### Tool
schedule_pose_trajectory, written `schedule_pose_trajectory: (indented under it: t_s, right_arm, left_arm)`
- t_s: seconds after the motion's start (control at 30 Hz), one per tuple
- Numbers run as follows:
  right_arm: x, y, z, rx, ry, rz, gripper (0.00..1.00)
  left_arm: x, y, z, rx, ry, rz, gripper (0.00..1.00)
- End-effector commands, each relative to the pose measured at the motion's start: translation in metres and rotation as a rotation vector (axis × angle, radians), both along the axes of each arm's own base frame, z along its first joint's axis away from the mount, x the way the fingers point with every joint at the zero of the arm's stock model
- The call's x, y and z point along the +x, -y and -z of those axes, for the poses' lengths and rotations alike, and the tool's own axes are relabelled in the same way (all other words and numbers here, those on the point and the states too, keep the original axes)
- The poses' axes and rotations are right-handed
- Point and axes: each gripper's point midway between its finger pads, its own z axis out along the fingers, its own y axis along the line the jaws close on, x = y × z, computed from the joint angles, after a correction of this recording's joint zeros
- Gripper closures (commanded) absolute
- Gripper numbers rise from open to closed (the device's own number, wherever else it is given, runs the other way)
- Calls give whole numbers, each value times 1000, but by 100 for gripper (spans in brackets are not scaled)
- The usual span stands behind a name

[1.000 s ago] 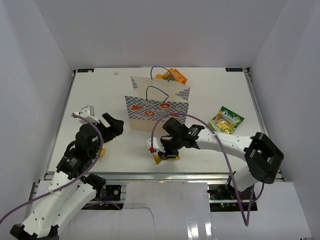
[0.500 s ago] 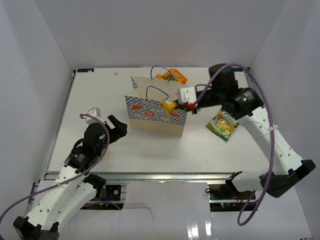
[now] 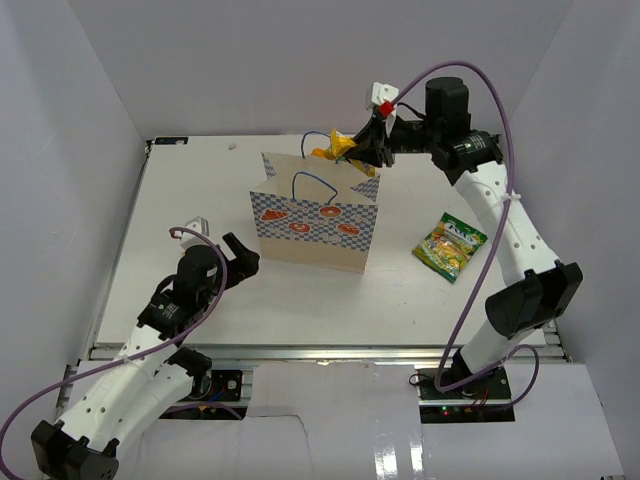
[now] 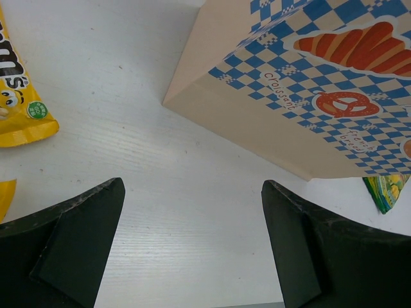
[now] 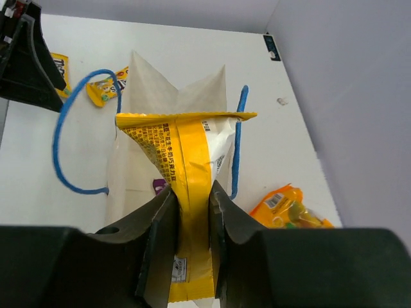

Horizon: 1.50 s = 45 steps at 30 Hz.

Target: Place the snacks into the paper bag

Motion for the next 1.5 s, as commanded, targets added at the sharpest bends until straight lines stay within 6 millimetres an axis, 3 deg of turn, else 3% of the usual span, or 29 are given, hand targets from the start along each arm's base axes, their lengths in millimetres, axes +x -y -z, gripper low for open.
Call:
schedule_pose_trajectory:
  t_s: [0.0,0.2,0.3,0.33,0.37,0.53,0.73,0.8,0.83,0.9,0.93,1.03,1.1,1.13,1.17,1.3,1.47]
  right_arm:
    - [-2,-16,-21,113,-75,-27,71]
    - [0,-36,13,92,-189,-53,68]
    - [1,-39,31,66,-226,-41,62]
    - [1,-39,37,60,-236,-34,55]
    - [1,-38,39,56,-239,-28,49]
    - [1,-30,35,41,-208,15,42]
    - [-10,8,10,68,-178,73,39]
    - [-9,33,10,84,-205,119,38]
    - [-7,43,13,87,-218,144,38]
    - [-5,71,34,80,-254,211,37]
    - [-3,81,45,72,-271,239,36]
    - [-5,117,92,39,-325,336,35]
    - [-10,137,108,25,-329,399,34]
    - [-16,142,131,8,-367,412,34]
    - [-19,149,140,1,-388,431,34]
    - [-30,155,172,-31,-453,440,34]
    - [-26,156,175,-36,-461,443,34]
  left_arm:
    - [0,0,-10,-21,30,-6,2]
    - [0,-3,-10,-23,34,-24,2]
    - [0,-3,-8,-19,26,-24,2]
    - [1,-4,-8,-15,26,-27,2]
    - [1,-4,-8,-14,25,-30,2]
    - [3,-10,-5,-2,17,-67,2]
    - [15,-22,1,67,-40,-131,2]
    - [25,-32,14,91,-107,-138,2]
    - [32,-52,16,80,-132,-202,2]
    - [40,-63,34,51,-208,-206,2]
    - [45,-86,40,34,-229,-275,2]
    - [55,-118,60,-8,-301,-371,2]
    - [67,-127,61,-20,-309,-393,2]
    - [70,-131,73,-13,-350,-398,2]
    - [77,-133,70,-13,-348,-396,2]
    - [86,-140,102,15,-462,-379,7]
    - [90,-140,124,23,-519,-346,14]
